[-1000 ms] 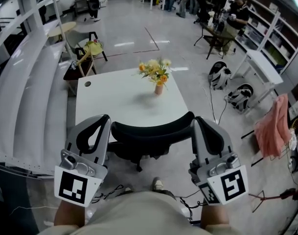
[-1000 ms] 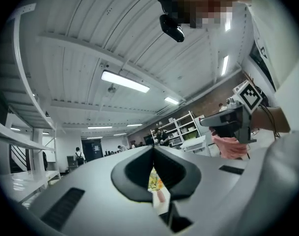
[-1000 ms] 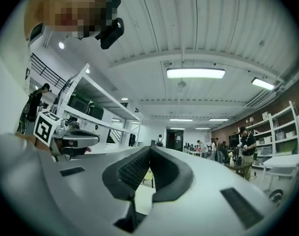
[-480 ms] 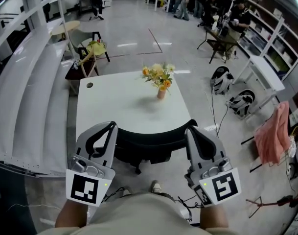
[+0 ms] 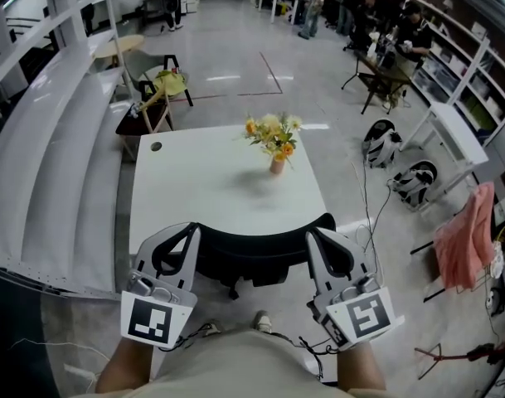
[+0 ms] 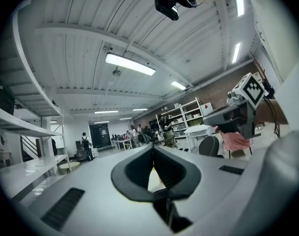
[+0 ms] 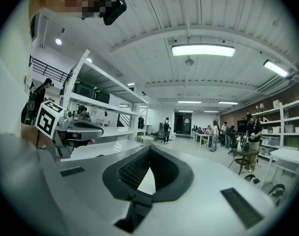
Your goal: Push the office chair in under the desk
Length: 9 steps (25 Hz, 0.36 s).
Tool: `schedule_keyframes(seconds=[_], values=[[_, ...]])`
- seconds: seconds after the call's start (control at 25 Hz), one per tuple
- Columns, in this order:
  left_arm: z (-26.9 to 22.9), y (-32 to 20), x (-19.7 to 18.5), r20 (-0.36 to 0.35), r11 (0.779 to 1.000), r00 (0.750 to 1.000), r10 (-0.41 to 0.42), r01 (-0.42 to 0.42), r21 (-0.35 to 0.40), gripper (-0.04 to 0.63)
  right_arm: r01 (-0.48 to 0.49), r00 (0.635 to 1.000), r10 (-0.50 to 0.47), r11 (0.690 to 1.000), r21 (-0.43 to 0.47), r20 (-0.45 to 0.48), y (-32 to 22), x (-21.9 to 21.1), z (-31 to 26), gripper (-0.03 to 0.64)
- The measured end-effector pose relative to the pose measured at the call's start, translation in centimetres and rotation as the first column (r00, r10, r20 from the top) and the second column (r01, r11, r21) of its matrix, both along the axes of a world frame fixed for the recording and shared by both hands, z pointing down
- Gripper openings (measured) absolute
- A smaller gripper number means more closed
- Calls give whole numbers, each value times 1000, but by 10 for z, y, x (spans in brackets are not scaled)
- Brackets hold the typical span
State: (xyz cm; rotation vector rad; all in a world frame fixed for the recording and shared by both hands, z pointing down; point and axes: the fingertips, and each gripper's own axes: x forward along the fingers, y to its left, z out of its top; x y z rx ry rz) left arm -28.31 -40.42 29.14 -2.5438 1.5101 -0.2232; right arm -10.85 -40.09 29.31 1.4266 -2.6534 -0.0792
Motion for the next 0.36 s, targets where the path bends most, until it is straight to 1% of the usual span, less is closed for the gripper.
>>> schedule_keyframes(seconds=[0.16,0.36], values=[[-6,-2,2,11,1000,1000,-11,11,12,8,20,1000,-20,1000,4,4,-3,0,-2,6],[-6,-4,6,13,1000,1000,-26,26,10,8,38,999,-38,999,8,3,-6,2,-3,6]])
